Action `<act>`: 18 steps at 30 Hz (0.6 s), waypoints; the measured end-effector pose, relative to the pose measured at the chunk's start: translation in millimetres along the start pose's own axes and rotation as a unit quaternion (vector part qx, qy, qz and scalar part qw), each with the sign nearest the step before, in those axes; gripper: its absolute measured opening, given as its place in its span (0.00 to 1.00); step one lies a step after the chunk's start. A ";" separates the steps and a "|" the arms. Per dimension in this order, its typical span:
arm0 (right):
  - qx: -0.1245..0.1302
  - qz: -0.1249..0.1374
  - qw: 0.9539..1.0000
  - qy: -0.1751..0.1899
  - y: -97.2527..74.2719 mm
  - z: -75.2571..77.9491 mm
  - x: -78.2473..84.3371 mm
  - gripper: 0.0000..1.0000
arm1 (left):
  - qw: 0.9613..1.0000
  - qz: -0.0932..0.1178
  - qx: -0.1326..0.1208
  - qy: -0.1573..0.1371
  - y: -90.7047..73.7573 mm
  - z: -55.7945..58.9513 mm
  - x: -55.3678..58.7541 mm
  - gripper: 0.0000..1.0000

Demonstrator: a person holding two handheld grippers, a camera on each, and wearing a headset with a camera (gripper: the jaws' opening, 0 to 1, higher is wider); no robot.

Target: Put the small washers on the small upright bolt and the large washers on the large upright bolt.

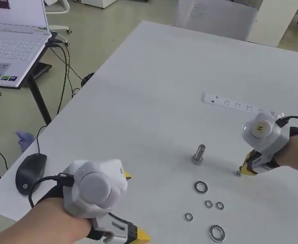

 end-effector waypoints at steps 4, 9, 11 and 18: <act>-0.002 -0.002 1.000 -0.002 4.6 -0.5 0.7 0.13 | 1.000 -0.001 0.000 -0.001 -0.2 -0.6 0.2 0.79; -0.003 -0.003 1.000 -0.003 8.3 -1.4 0.9 0.13 | 1.000 -0.003 0.001 -0.005 0.0 -0.5 3.1 0.79; -0.004 -0.004 1.000 -0.006 10.4 -2.0 1.3 0.13 | 1.000 -0.006 0.000 -0.003 0.3 -0.5 5.2 0.78; -0.006 -0.010 1.000 -0.009 15.1 -3.7 4.1 0.13 | 1.000 -0.011 -0.001 -0.002 0.6 0.7 9.2 0.77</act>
Point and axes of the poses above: the centre of the closed fingertips' face, and the gripper's own axes: y roughly forward along the fingers, z roughly to its right, x roughly out of its underside, the point moved 3 cm from there along -y, roughly backward along the fingers, and after that the axes turned 9 degrees about -y, right-handed, at the moved point
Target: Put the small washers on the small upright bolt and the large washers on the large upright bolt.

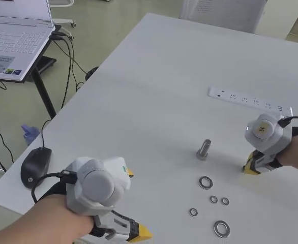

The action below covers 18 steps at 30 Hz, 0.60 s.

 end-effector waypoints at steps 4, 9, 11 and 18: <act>0.001 0.001 1.000 0.000 0.0 -0.2 0.1 0.13 | 1.000 0.000 -0.004 0.004 -0.1 -0.6 0.5 0.77; 0.000 0.003 1.000 0.001 -0.1 -0.9 0.0 0.13 | 1.000 -0.001 -0.005 0.002 0.3 -1.5 1.0 0.77; 0.000 0.004 1.000 0.003 -0.2 -1.2 -0.1 0.13 | 1.000 0.000 -0.004 0.001 0.3 -1.0 0.7 0.76; -0.001 0.008 1.000 -0.005 -0.5 -2.1 -1.0 0.14 | 1.000 -0.004 -0.004 0.000 1.0 -2.3 3.3 0.76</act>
Point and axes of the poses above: the centre of the closed fingertips' face, and the gripper's own axes: y roughly forward along the fingers, z roughly to its right, x roughly out of its underside, the point moved 3 cm from there along -y, roughly backward along the fingers, and after that the axes turned 9 degrees about -y, right-handed, at the moved point
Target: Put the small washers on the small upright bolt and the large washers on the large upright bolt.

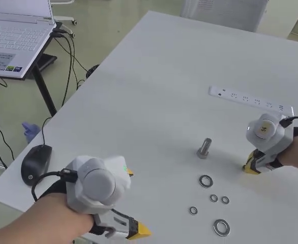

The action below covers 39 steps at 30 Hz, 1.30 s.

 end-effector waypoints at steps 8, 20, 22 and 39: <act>0.002 0.006 1.000 0.001 0.1 0.9 0.2 0.26 | 1.000 -0.001 0.000 0.001 -1.1 -0.3 0.0 0.76; 0.001 0.021 1.000 0.016 -16.1 3.9 -4.6 0.26 | 1.000 0.003 0.000 0.002 -5.0 1.4 -2.1 0.76; 0.002 0.020 1.000 0.015 -20.5 3.4 -4.4 0.26 | 1.000 0.004 0.002 0.004 -5.0 2.0 -1.9 0.76; 0.015 0.026 0.999 0.015 -52.3 -4.1 -11.6 0.23 | 1.000 -0.001 0.000 0.014 -14.7 3.1 -3.0 0.75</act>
Point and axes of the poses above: the centre of the closed fingertips' face, and the gripper's own axes: y roughly forward along the fingers, z roughly to its right, x roughly out of its underside, the point moved 3 cm from there along -y, roughly backward along the fingers, and after that the axes turned 9 degrees about -y, right-handed, at the moved point
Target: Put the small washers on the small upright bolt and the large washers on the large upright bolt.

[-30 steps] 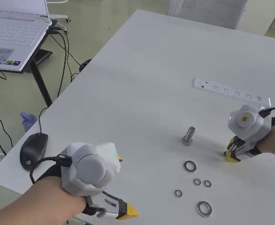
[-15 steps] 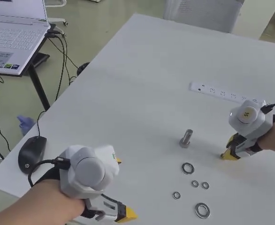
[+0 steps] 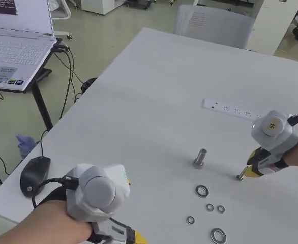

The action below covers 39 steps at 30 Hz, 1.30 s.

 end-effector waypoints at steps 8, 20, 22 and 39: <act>0.005 0.007 1.000 0.003 -10.0 -6.8 -4.3 0.23 | 1.000 0.000 -0.002 0.003 -3.1 3.5 0.4 0.75; -0.004 0.010 1.000 -0.004 -17.7 -43.3 -11.9 0.24 | 1.000 0.006 -0.003 0.002 -4.7 0.5 -3.4 0.75; -0.004 0.009 1.000 -0.011 -16.1 -46.2 -11.7 0.24 | 1.000 0.006 -0.002 0.003 -4.7 1.5 -4.3 0.75; -0.013 0.026 1.000 -0.002 -2.1 -91.6 -5.9 0.24 | 1.000 0.003 -0.001 0.001 -6.4 8.0 1.3 0.74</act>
Point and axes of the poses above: the centre of the closed fingertips' face, and the gripper's own axes: y roughly forward along the fingers, z roughly to its right, x roughly out of its underside, the point moved 3 cm from there along -y, roughly backward along the fingers, and after that the axes turned 9 degrees about -y, right-handed, at the moved point
